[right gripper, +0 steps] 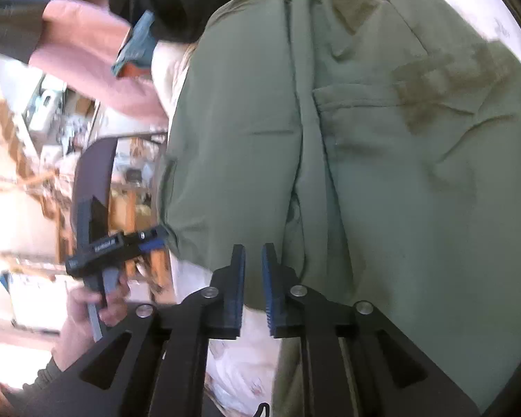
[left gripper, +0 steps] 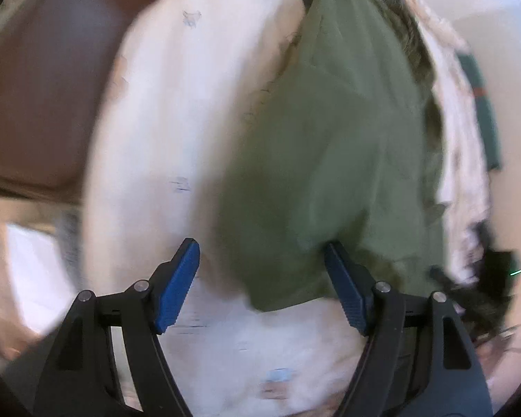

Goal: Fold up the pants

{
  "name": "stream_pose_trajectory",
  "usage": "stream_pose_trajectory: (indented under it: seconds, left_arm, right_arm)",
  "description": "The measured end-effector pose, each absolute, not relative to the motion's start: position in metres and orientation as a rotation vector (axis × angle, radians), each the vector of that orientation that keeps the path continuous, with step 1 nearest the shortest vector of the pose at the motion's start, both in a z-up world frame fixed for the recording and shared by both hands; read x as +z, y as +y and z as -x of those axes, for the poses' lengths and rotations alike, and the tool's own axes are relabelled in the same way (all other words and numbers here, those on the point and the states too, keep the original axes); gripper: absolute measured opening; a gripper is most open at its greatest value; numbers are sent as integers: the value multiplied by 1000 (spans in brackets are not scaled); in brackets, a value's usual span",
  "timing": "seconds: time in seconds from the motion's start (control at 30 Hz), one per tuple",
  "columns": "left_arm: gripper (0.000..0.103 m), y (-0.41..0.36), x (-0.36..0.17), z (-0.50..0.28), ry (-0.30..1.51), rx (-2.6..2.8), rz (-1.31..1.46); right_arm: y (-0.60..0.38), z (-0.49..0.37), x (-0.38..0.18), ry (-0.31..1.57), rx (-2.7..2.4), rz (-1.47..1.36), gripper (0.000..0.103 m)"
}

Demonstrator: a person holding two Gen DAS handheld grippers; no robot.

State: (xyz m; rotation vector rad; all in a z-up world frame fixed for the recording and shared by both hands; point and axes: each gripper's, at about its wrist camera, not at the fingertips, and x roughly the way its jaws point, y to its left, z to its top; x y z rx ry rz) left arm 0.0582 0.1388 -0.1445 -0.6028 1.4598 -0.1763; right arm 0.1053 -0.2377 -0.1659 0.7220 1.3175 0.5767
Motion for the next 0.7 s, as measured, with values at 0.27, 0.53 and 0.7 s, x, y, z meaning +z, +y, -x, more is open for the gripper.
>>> stream_pose_trajectory:
  seconds: [0.27,0.53,0.7]
  left_arm:
    - [17,116,-135,-63,1414,-251,524]
    - [6,128,-91,-66,1293,-316,486]
    - [6,132,-95,-67,1340,-319,455]
  right_arm:
    - [-223,-102,-180,1326,582,-714,12]
    - [-211,-111,-113,1181,642,-529,0]
    - [-210,-115,-143,1282,574,-562,0]
